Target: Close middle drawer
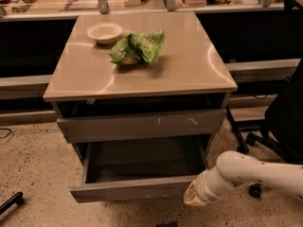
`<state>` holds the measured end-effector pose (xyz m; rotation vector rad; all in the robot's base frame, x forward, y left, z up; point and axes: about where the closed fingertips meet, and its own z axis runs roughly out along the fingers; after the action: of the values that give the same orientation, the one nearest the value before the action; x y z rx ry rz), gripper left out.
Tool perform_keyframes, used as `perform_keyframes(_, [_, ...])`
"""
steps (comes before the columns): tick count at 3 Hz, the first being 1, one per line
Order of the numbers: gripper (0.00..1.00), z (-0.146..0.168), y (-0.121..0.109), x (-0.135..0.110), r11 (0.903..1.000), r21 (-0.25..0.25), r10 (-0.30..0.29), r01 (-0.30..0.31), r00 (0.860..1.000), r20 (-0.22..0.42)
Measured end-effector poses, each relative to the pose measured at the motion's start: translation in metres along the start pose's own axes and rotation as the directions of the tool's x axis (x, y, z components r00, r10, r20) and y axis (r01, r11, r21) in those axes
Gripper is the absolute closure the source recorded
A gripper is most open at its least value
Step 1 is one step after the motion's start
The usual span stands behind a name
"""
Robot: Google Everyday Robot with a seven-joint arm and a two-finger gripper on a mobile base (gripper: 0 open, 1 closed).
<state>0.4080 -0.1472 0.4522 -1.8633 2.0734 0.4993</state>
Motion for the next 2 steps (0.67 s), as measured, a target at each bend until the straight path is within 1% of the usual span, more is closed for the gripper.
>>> perform_keyframes(1, [1.00, 0.0183, 0.0098, 0.0066, 0.9992, -0.036, 0.019, -0.019, 1.000, 0.011])
perform_keyframes(2, [1.00, 0.0186, 0.0101, 0.0067, 0.9992, -0.036, 0.019, -0.018, 1.000, 0.010])
